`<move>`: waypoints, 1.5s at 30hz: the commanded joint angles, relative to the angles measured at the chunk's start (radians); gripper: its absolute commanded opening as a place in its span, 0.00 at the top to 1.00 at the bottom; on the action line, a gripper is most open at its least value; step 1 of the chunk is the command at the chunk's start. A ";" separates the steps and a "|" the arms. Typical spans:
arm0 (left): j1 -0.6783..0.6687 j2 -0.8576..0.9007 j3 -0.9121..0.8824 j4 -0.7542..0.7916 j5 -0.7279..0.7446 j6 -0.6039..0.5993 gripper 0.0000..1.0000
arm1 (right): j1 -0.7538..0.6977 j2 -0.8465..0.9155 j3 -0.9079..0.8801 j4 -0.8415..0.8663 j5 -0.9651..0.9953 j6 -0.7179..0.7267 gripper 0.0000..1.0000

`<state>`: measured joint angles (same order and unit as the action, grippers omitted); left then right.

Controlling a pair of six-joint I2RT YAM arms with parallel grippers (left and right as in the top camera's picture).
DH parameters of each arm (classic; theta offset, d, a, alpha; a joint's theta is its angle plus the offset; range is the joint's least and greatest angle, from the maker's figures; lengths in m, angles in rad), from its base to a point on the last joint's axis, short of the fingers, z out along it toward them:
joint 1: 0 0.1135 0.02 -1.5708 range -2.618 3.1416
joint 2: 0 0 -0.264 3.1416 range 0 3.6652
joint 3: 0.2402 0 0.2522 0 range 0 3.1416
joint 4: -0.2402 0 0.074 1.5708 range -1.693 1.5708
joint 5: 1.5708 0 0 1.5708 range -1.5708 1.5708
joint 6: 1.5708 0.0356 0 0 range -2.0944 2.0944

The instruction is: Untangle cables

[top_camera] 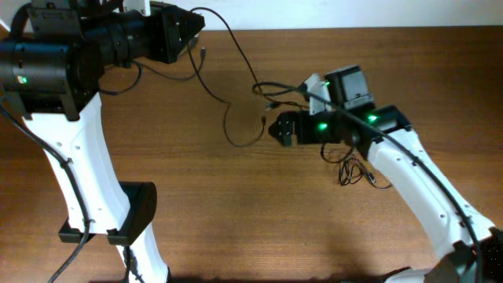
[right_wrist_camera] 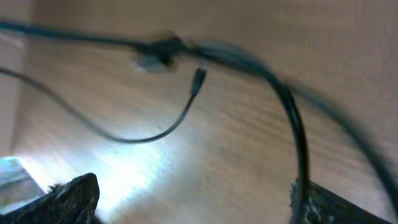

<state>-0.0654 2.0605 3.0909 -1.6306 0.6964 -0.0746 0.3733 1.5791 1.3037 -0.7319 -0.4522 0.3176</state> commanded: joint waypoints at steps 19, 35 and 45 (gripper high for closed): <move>0.000 -0.030 -0.001 0.002 0.018 -0.007 1.00 | 0.039 0.073 0.009 0.083 -0.007 0.011 0.02; 0.000 -0.030 -0.001 -0.002 0.094 -0.014 1.00 | 0.040 0.073 0.009 0.091 0.185 0.035 0.02; 0.000 -0.030 -0.001 -0.002 0.098 -0.015 1.00 | 0.064 0.108 0.009 0.098 0.226 0.034 0.02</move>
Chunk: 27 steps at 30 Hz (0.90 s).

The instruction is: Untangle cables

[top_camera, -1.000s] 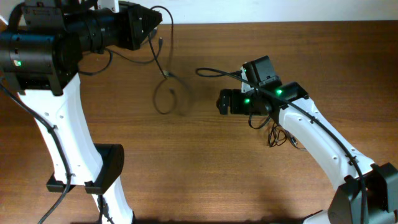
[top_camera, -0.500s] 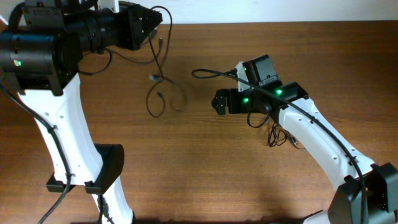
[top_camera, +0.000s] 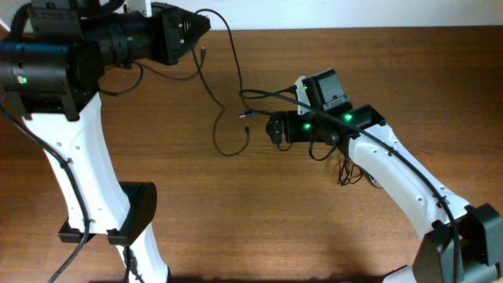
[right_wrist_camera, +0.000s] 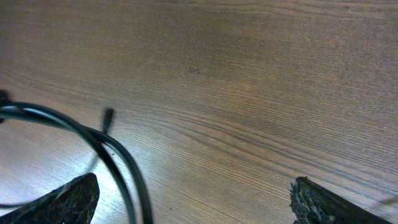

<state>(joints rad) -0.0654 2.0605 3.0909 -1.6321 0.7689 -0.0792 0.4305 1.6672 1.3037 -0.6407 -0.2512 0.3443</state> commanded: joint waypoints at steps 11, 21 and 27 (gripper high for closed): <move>0.000 -0.030 -0.001 0.000 0.032 -0.010 1.00 | 0.007 0.024 0.009 0.017 0.163 0.000 0.02; 0.001 -0.030 -0.001 0.000 0.056 -0.010 1.00 | 0.007 0.024 0.009 0.034 0.203 0.001 0.02; 0.002 -0.030 -0.001 0.002 0.133 -0.010 1.00 | 0.008 0.031 0.008 0.025 0.312 0.001 0.01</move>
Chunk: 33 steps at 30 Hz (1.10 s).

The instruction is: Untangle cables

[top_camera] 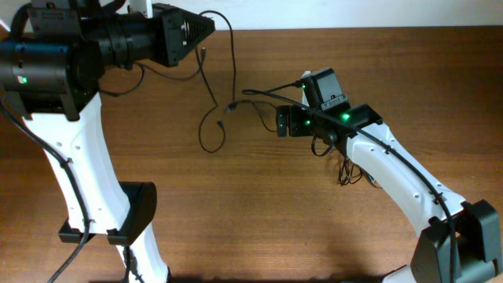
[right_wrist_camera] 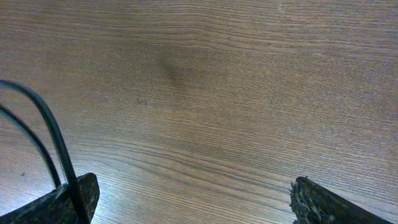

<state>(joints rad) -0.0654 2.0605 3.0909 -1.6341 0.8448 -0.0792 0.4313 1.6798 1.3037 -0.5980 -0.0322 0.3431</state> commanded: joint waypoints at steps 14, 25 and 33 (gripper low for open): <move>0.153 -0.030 -0.001 -0.054 -0.915 -0.221 1.00 | -0.103 0.034 0.010 -0.208 0.273 0.197 0.01; 0.153 -0.028 -0.001 -0.052 -1.011 -0.280 1.00 | -0.105 0.032 0.010 -0.046 -0.232 -0.028 0.02; 0.153 -0.028 -0.001 -0.028 -0.476 -0.127 1.00 | -0.105 0.032 0.010 -0.036 -0.322 -0.028 0.02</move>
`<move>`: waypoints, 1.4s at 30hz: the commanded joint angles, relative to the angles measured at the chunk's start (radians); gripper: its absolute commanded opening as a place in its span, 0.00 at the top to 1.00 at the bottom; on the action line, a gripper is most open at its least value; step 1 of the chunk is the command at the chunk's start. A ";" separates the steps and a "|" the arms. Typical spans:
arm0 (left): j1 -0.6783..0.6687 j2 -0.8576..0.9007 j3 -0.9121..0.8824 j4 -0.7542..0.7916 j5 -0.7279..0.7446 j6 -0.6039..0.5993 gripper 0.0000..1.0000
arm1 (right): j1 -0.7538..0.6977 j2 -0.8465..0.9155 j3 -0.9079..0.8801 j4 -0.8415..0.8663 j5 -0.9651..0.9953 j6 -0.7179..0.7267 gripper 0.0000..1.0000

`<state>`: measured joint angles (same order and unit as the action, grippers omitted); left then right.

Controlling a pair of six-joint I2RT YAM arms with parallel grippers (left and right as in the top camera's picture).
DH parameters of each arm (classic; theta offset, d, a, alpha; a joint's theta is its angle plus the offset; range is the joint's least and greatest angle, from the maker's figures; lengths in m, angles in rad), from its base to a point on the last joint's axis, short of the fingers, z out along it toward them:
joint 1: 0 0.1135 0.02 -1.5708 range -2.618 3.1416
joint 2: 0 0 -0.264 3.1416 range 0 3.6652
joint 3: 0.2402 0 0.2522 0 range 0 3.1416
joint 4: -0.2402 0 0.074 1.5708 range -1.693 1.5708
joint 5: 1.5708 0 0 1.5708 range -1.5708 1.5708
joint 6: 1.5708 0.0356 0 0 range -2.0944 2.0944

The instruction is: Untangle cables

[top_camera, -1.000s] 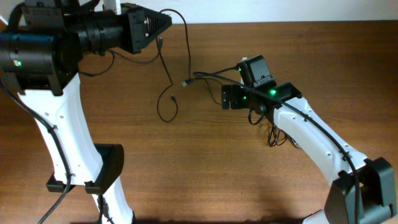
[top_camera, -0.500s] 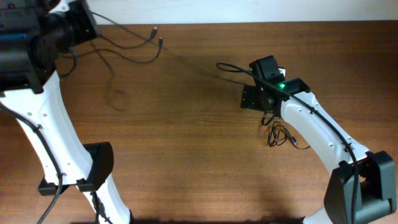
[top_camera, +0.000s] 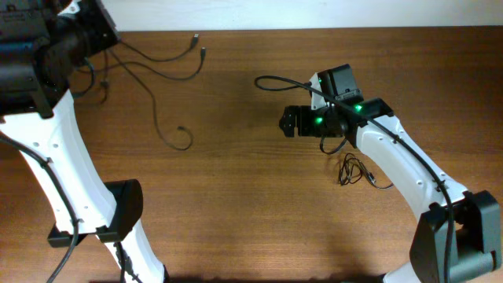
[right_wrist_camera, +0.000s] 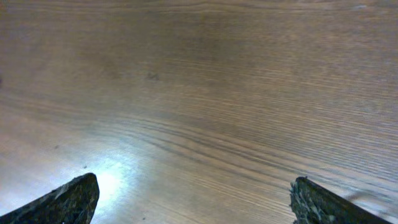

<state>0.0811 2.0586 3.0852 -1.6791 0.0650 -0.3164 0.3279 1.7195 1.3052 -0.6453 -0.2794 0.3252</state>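
Note:
Thin black cables (top_camera: 181,129) trail across the wood from my left gripper (top_camera: 100,35) at the far left, with two plug ends (top_camera: 198,44) near the back edge. Its jaws are hidden under the arm. A thicker black cable (top_camera: 271,78) arcs out from beside my right wrist. My right gripper (top_camera: 285,122) is at the table's middle, apart from the thin cables. In the right wrist view my right gripper (right_wrist_camera: 193,202) is open, fingertips (right_wrist_camera: 74,199) wide apart over bare wood, nothing between them.
A small tangle of thin cable (top_camera: 355,171) lies under my right forearm. The left arm's base (top_camera: 118,212) stands at the front left. The wooden table (top_camera: 251,204) ends at a white wall along the back.
My left arm has drawn back to the far left and the thin cables went with it, now lying spread on the left. The cables no longer show between my right fingers.
At first thin cable ran from my left gripper to a crossing with the thicker cable by my open right gripper. Over the following moments the right gripper stood further left and the loop shifted left. Now the thin cables lie apart from the thicker one.

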 commanded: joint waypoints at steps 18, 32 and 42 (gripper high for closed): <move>-0.268 -0.026 0.005 0.036 0.563 0.236 1.00 | -0.097 -0.019 0.021 0.147 -0.610 -0.017 0.02; -0.296 -0.026 0.005 0.047 0.587 0.198 1.00 | -0.013 -0.021 0.021 0.308 -0.714 -0.212 0.02; -0.297 -0.026 0.005 0.050 0.628 0.146 1.00 | 0.106 -0.021 0.021 0.394 -0.467 -0.139 0.02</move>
<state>-0.2142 2.0586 3.0852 -1.6344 0.6373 -0.1505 0.4137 1.7195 1.3056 -0.2569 -0.8516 0.1589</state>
